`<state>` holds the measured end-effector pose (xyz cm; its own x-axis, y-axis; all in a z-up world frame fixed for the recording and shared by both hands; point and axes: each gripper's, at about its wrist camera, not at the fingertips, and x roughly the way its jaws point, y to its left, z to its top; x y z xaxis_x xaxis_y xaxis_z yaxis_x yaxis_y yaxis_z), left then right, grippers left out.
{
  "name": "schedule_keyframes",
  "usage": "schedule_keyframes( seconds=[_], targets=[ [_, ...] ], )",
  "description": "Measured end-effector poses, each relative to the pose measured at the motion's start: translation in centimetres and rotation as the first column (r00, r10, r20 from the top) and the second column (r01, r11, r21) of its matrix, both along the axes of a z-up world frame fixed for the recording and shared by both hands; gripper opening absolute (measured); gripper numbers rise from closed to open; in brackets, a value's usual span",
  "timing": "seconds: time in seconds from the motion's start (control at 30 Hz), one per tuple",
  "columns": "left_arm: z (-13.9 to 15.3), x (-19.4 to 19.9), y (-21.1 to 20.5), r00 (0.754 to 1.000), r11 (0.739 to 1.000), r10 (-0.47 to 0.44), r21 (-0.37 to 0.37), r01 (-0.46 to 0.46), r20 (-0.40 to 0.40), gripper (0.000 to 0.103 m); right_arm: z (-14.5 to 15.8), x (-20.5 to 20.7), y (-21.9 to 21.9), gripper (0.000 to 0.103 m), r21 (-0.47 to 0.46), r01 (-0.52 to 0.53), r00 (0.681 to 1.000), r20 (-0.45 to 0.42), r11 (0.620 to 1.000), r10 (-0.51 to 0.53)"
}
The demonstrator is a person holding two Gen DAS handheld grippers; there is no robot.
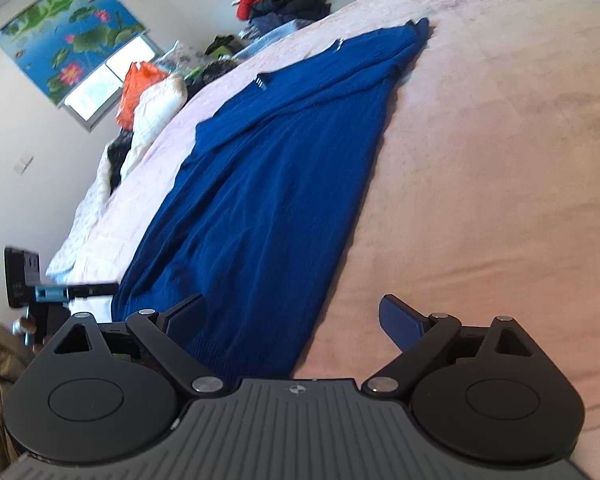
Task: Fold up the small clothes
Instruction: 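Move both grippers to the hem of the blue sweater, then grasp the sweater hem with the left gripper while the right gripper grasps the hem too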
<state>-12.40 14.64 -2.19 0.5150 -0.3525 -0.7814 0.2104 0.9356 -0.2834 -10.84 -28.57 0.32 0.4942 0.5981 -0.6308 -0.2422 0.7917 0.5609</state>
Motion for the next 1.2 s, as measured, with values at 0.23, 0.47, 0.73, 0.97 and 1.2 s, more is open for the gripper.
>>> schedule_keyframes(
  seconds=[0.23,0.47,0.73,0.97,1.2],
  targets=[
    [-0.4,-1.1,-2.5,0.99,0.989,-0.138,-0.049,0.139,0.015,0.103,-0.6,-0.8,0.9,0.092,0.106,-0.112,0.993,-0.019,0.988,0.114],
    [-0.5,-1.0,-4.2,0.987,0.985,-0.157,-0.072,0.16,0.035,0.103,-1.7,0.1,3.6,0.093,0.254,-0.183,0.981,-0.008,0.95,0.192],
    [-0.4,-0.9,-4.6,0.986,0.982,-0.166,-0.087,0.168,0.033,0.094,-1.4,1.6,7.4,0.087,0.238,-0.277,0.96,0.017,0.931,0.281],
    [-0.1,-1.4,-4.2,0.99,0.992,-0.129,0.004,0.128,0.06,0.036,-2.4,1.9,7.8,0.018,0.205,-0.248,0.964,-0.05,0.947,0.263],
    [0.9,-0.8,-4.6,0.988,0.992,-0.127,-0.001,0.128,0.083,0.014,-0.7,1.8,7.2,0.017,0.224,-0.231,0.971,-0.006,0.947,0.238]
  ],
)
